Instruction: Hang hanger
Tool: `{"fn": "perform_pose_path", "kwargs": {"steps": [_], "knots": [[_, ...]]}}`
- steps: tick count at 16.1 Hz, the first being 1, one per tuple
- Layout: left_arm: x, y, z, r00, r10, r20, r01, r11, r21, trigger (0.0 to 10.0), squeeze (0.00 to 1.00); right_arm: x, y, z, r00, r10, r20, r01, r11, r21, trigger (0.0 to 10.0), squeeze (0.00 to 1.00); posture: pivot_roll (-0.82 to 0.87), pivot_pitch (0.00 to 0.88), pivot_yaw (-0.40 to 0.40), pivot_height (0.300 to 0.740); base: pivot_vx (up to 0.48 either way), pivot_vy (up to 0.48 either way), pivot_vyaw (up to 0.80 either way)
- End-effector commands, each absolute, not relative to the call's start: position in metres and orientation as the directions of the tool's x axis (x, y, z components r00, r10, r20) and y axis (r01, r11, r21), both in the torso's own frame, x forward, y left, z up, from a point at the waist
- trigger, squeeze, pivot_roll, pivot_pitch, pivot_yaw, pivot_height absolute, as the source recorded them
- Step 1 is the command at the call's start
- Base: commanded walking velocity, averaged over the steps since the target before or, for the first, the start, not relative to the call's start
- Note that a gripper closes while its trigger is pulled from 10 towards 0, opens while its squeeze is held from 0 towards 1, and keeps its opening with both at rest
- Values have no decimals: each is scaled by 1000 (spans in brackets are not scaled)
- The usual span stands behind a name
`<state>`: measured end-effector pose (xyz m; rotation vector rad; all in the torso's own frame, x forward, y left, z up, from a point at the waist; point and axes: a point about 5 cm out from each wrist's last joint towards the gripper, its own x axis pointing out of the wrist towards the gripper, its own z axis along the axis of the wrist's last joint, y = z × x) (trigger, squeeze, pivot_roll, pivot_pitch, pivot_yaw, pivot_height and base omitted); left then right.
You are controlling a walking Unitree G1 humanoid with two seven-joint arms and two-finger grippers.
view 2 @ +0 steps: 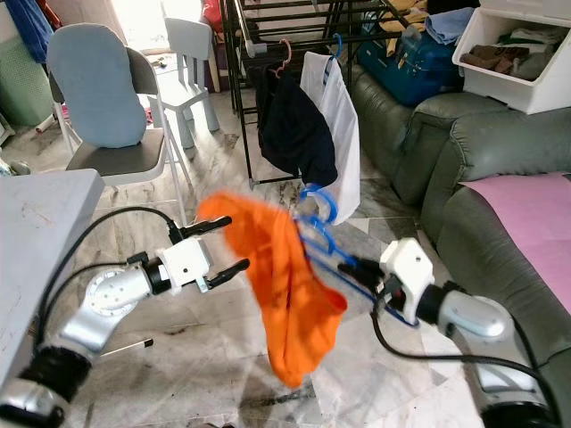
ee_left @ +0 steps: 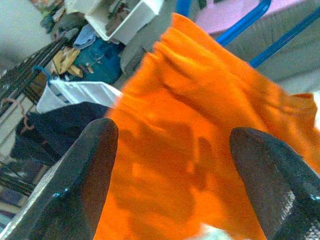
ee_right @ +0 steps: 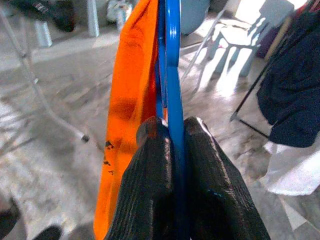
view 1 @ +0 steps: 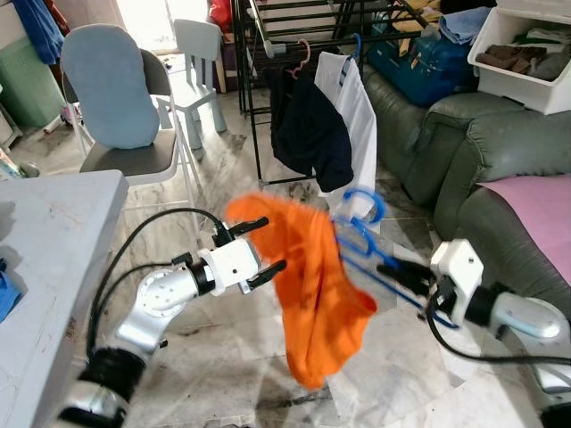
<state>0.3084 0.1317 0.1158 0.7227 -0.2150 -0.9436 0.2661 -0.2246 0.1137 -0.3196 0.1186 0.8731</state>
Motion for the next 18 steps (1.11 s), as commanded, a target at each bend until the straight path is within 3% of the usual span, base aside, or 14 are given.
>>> {"fn": "perform_pose_path", "kwargs": {"steps": [1,7,8,10,11,18], "knots": [[310,134,114,570,-804,-168,658,325,679,10000,1000,264,-221,122,603,765,-226,-794,552,-254,10000,0,-194,0,26,740,0,0,0],[313,136,112,557,-805,-203,662,283,694,10000,1000,261,-221,121,565,781,-265,-821,503,-269,10000,0,-198,0,31,740,0,0,0],[325,132,114,527,-806,-271,702,233,672,10000,1000,261,-219,124,538,789,-296,-835,453,-311,10000,0,-214,0,39,740,0,0,0],[330,131,114,524,-799,-294,715,225,662,10000,1000,259,-217,122,521,792,-318,-844,424,-328,10000,0,-218,0,41,740,0,0,0],[334,129,116,530,-796,-292,711,230,664,10000,239,258,-216,122,517,794,-320,-846,417,-331,10000,0,-218,0,41,740,0,0,0],[334,129,116,530,-796,-292,711,230,664,10000,239,258,-216,122,517,794,-320,-846,417,-331,10000,0,-218,0,41,740,0,0,0]]}}
